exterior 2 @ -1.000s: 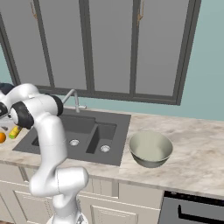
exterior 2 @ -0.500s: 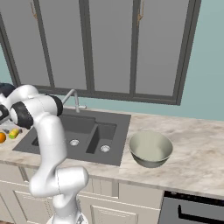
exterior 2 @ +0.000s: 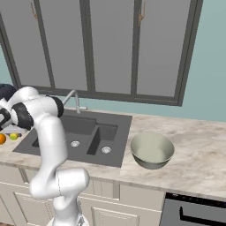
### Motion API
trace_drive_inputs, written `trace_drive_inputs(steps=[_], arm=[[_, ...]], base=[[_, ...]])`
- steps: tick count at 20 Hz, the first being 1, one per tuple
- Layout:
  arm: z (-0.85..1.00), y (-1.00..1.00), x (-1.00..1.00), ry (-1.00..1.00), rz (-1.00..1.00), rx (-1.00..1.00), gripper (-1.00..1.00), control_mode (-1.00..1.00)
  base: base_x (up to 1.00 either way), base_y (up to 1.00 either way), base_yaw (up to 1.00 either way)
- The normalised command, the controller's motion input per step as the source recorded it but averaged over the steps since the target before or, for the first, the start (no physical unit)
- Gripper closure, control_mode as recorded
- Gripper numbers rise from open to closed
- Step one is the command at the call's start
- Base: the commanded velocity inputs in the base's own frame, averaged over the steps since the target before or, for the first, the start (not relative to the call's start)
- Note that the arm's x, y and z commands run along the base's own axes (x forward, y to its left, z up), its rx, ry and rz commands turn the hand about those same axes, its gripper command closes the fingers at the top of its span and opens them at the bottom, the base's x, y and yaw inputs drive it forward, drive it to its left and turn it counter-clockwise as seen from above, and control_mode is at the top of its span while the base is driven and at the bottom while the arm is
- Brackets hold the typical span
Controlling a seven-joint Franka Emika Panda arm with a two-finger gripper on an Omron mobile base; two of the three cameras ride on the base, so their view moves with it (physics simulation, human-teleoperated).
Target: There is a mixed pile of frozen fruits and vegetables on the counter. Locate all the frozen vegetables and place the items in a bowl on the counter. Take all the frozen fruits and defrost them in a running sink.
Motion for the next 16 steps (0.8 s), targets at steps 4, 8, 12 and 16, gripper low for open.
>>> trace_drive_inputs(steps=[4,8,12,16], arm=[[0.01,0.00,0.00,0.00,0.00,0.00,1.00,-1.00],[0.38,-0.11,0.00,0.03,0.02,0.00,1.00,-1.00],[0.50,-0.20,-0.07,0.01,0.01,0.01,1.00,-1.00],[0.40,-0.28,-0.22,0.02,0.02,0.00,1.00,-1.00]], base=[[0.00,0.00,0.00],[0.00,0.00,0.00],[0.00,0.00,0.00],[0.00,0.00,0.00]])
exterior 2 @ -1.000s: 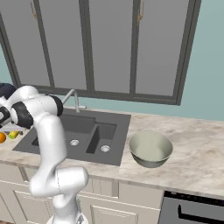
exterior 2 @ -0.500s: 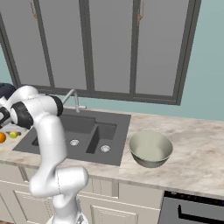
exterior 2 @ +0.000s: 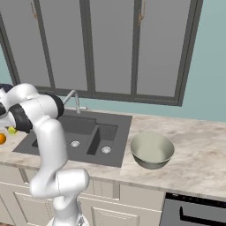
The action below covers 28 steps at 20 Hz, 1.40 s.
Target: There is a mixed pile of frozen fruits and vegetables on the counter. Locate all the frozen vegetables and place the items in a bowl on the counter. Take all the frozen fruits and defrost them in a running sink.
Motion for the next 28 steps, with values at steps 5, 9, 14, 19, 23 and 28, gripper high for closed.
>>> trace_drive_inputs(steps=[5,9,14,19,23,28], arm=[[0.31,-0.29,-0.26,0.00,0.05,0.02,1.00,-1.00],[0.03,-0.33,-0.19,0.00,0.08,0.06,1.00,-1.00],[0.06,-0.33,-0.15,0.00,0.08,0.06,1.00,-1.00],[0.12,-0.31,-0.13,0.02,0.07,0.06,1.00,-1.00],[0.11,-0.33,-0.11,0.02,0.07,0.06,1.00,-1.00],[0.04,-0.33,-0.01,0.02,0.07,0.03,1.00,-1.00]], base=[[0.00,0.00,0.00],[0.00,0.00,0.00],[0.00,0.00,0.00],[0.00,0.00,0.00],[0.00,0.00,0.00],[0.00,0.00,0.00]])
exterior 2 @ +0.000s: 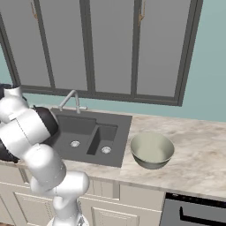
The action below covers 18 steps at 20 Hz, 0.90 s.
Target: There is a mixed pile of frozen fruits and vegetables on the counter. Locate all the frozen vegetables and place the items in a bowl on the counter. Take all the frozen fruits and defrost them in a running sink.
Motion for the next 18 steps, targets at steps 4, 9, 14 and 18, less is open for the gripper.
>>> trace_drive_inputs(steps=[4,9,14,18], arm=[[0.01,-0.30,0.00,0.03,0.08,0.02,1.00,-1.00],[0.07,-0.33,-0.02,0.02,0.08,0.00,1.00,-1.00],[0.12,-0.34,-0.07,0.00,0.07,0.00,1.00,-1.00],[0.15,-0.33,-0.05,0.01,0.05,0.00,1.00,-1.00]], base=[[0.00,0.00,0.00],[0.00,0.00,0.00],[0.00,0.00,0.00],[0.00,0.00,0.00]])
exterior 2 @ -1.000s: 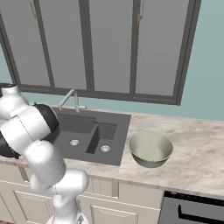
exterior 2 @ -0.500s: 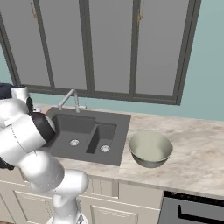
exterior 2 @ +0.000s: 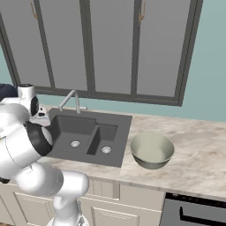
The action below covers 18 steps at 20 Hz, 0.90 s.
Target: There is a mixed pile of frozen fruits and vegetables on the counter. Locate all the frozen vegetables and place the items in a bowl on the counter. Take all the frozen fruits and defrost them in a running sink.
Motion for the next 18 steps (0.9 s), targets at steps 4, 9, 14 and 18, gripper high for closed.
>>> trace_drive_inputs(steps=[4,9,14,18], arm=[[0.08,-0.37,-0.08,0.02,0.04,0.00,1.00,-1.00],[0.10,-0.40,-0.06,0.02,0.02,0.00,1.00,-1.00],[0.09,-0.40,-0.03,0.01,0.02,0.00,1.00,-1.00],[0.08,-0.42,-0.01,-0.01,0.05,-0.01,1.00,-1.00]], base=[[0.00,0.00,0.00],[0.00,0.00,0.00],[0.00,0.00,0.00],[0.00,0.00,0.00]])
